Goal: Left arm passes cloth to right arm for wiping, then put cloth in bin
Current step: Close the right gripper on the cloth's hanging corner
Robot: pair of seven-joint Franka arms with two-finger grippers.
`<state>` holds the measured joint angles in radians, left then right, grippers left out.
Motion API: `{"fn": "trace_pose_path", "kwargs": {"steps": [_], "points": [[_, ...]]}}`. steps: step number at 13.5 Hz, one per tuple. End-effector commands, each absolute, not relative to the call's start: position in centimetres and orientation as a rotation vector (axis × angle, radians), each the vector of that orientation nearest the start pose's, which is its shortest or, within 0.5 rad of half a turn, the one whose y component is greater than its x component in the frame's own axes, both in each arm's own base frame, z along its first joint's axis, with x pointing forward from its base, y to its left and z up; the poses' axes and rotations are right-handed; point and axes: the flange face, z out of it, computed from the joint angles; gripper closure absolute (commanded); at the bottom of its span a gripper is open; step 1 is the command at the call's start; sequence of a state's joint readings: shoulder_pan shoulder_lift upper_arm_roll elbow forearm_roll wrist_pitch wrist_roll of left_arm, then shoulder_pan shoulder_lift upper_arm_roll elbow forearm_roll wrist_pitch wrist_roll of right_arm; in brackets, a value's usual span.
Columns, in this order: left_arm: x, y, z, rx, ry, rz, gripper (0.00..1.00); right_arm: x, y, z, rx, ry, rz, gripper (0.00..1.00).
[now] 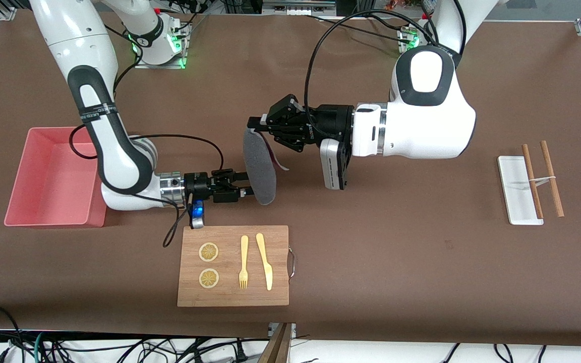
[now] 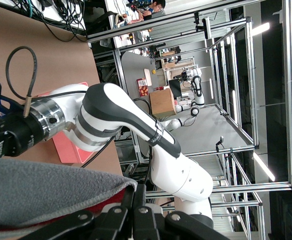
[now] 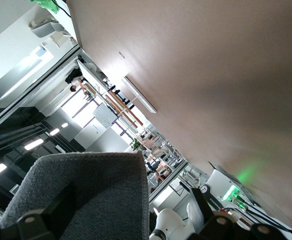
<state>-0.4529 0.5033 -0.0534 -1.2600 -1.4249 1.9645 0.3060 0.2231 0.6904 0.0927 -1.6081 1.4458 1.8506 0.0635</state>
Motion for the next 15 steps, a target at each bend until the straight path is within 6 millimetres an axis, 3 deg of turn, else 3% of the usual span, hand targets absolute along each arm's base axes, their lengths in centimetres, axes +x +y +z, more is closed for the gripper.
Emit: {"fn": "trace_pose_path", "kwargs": {"steps": [1, 8, 13, 14, 15], "points": [[61.6, -40.6, 55.3, 1.706, -0.245, 0.031, 1.00, 62.9, 28.3, 25.8, -1.721, 0.564, 0.639, 0.00], [61.6, -40.5, 55.2, 1.708, -0.245, 0.032, 1.00, 64.2, 27.5, 27.0, -1.640, 0.644, 0.641, 0.00], [61.7, -40.3, 55.1, 1.711, -0.244, 0.032, 1.00, 64.2, 28.7, 26.9, -1.648, 0.720, 0.639, 0.00], [61.7, -40.4, 55.1, 1.710, -0.248, 0.031, 1.00, 64.1, 28.9, 26.9, -1.648, 0.725, 0.633, 0.10], [61.7, -40.3, 55.1, 1.711, -0.245, 0.033, 1.00, 64.1, 29.0, 26.9, -1.650, 0.729, 0.632, 0.32]]}}
